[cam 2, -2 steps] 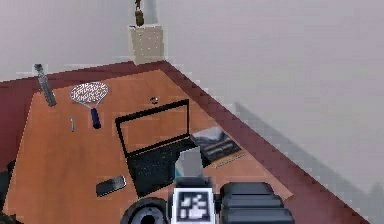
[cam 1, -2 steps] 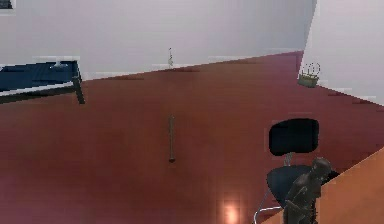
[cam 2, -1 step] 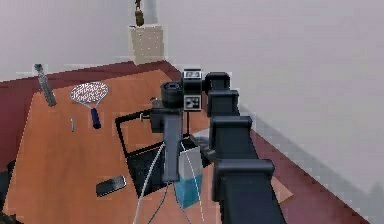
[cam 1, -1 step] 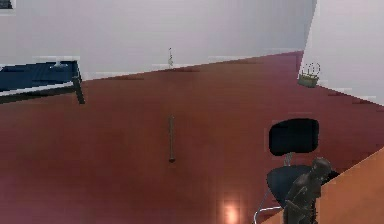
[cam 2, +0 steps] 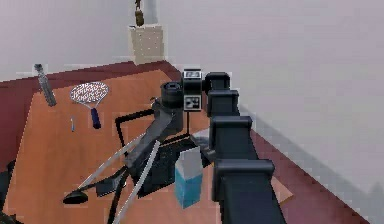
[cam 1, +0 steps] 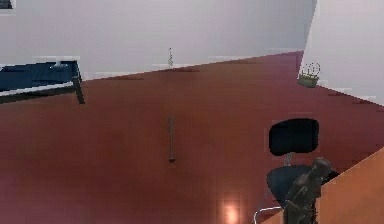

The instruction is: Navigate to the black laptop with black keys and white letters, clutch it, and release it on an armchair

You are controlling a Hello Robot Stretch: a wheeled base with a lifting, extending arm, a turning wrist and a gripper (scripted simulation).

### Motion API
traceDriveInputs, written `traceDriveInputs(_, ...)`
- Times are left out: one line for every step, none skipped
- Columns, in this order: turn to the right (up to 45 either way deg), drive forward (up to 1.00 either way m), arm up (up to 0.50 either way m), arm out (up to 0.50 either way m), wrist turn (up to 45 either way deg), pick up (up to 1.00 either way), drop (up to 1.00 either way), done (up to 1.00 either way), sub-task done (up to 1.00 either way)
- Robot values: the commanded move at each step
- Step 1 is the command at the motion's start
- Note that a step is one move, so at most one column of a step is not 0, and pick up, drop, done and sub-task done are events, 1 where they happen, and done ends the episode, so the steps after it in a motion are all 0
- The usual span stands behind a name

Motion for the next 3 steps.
traceDriveInputs(0.0,0.0,0.0,0.0,45.0,0.0,0.0,0.0,0.0)
traceDriveInputs(0.0,0.0,0.0,0.0,36.0,0.0,0.0,0.0,0.0)
traceDriveInputs(0.0,0.0,-0.3,0.0,0.0,0.0,0.0,0.0,0.0)
